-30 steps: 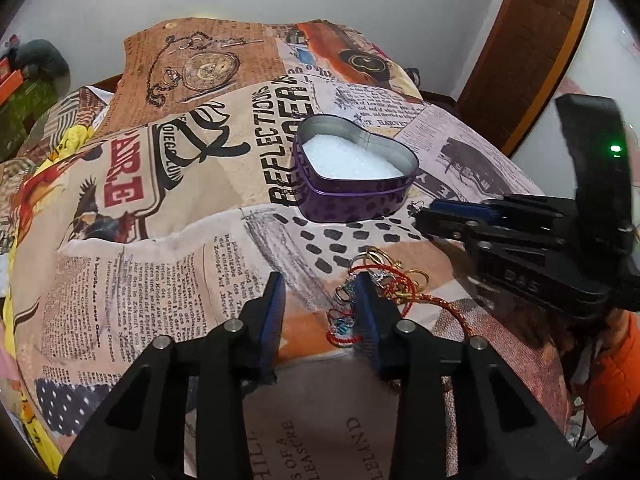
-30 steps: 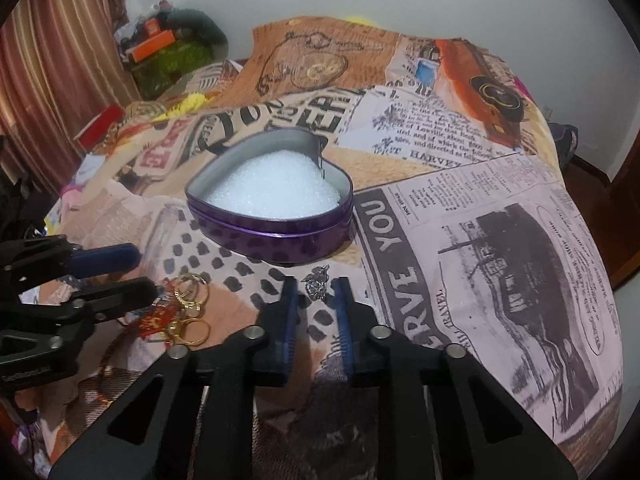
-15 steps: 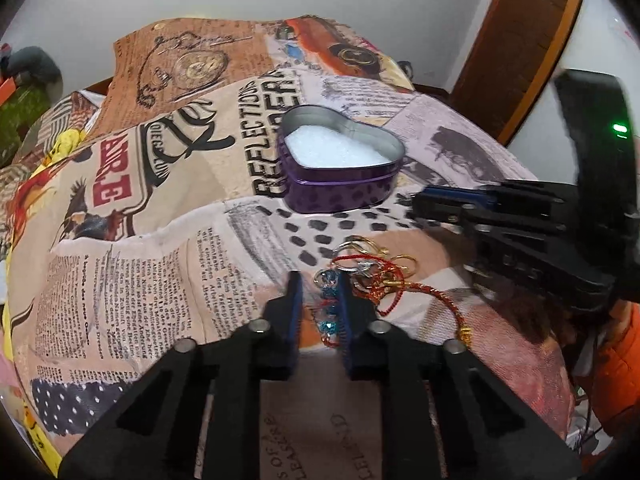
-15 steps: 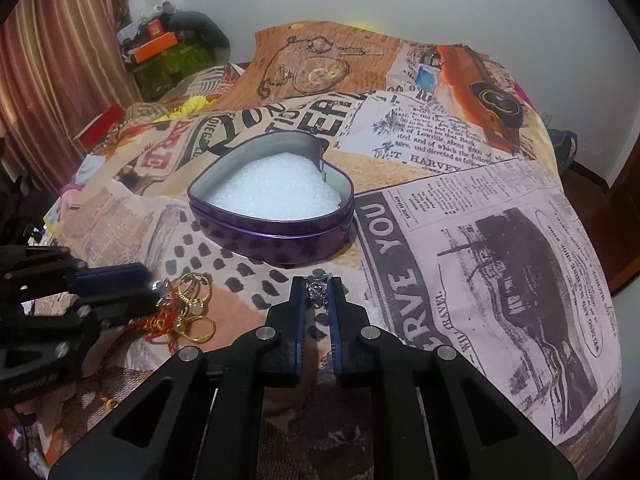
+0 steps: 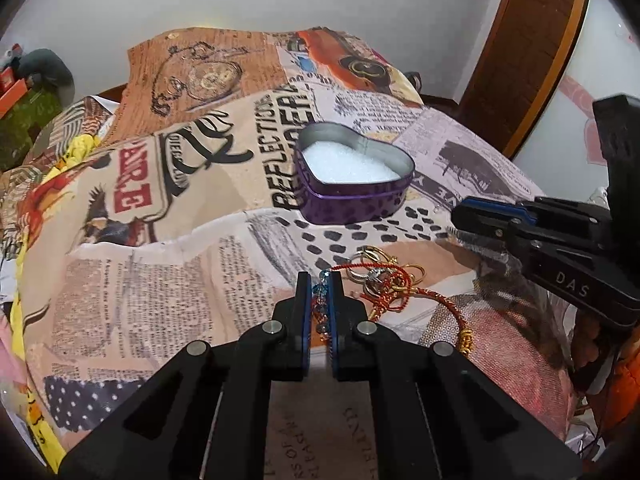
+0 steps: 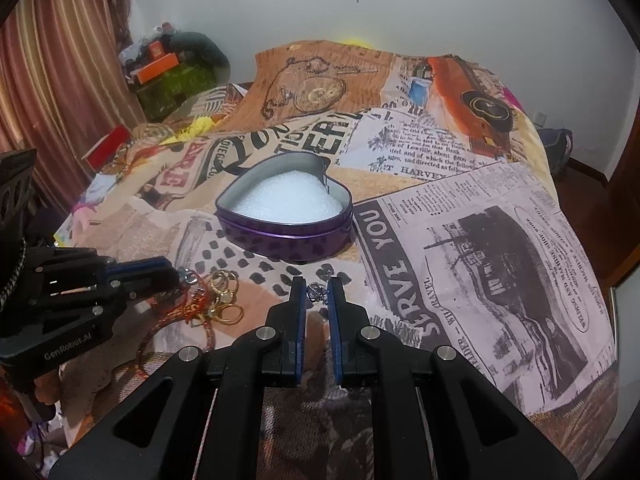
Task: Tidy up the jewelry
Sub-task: 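Grasp the blue beaded earring with the left tool while the right tool grasps a silver earring, then carry both held earrings over the purple heart tin with both tools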
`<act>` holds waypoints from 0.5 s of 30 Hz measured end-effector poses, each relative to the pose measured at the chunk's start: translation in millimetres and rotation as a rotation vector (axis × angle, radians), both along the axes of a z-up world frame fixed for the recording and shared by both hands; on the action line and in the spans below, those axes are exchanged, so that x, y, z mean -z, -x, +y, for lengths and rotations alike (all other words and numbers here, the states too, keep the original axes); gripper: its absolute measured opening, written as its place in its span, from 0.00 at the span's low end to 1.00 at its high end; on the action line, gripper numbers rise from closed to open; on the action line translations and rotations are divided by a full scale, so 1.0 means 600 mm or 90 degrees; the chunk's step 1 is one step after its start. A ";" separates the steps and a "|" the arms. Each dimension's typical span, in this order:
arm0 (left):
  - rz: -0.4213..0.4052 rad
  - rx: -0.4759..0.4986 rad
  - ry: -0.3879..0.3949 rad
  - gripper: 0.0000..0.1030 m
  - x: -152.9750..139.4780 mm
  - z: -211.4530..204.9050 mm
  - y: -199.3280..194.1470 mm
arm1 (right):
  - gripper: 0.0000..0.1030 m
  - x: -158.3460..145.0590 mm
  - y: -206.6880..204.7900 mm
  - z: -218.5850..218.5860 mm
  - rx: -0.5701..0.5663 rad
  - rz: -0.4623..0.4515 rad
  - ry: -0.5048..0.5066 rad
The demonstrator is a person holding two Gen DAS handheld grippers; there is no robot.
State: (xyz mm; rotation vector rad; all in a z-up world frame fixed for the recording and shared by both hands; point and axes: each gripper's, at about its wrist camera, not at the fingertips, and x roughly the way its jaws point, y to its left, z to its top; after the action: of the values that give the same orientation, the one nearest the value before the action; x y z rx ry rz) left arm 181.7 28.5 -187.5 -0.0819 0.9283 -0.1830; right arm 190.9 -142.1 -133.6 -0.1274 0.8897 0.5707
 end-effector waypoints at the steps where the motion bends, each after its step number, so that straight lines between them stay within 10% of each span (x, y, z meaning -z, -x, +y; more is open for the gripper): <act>1: -0.003 -0.004 0.003 0.06 -0.004 0.004 0.001 | 0.09 -0.002 0.003 0.000 0.001 -0.001 -0.001; 15: -0.071 -0.024 0.015 0.06 -0.076 0.018 0.019 | 0.09 -0.052 0.022 -0.010 0.016 -0.047 -0.024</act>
State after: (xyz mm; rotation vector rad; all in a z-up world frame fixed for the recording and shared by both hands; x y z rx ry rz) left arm 170.3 39.2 -142.2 -0.1099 0.8134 -0.1619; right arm 177.6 -148.0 -102.4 -0.1031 0.8075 0.5561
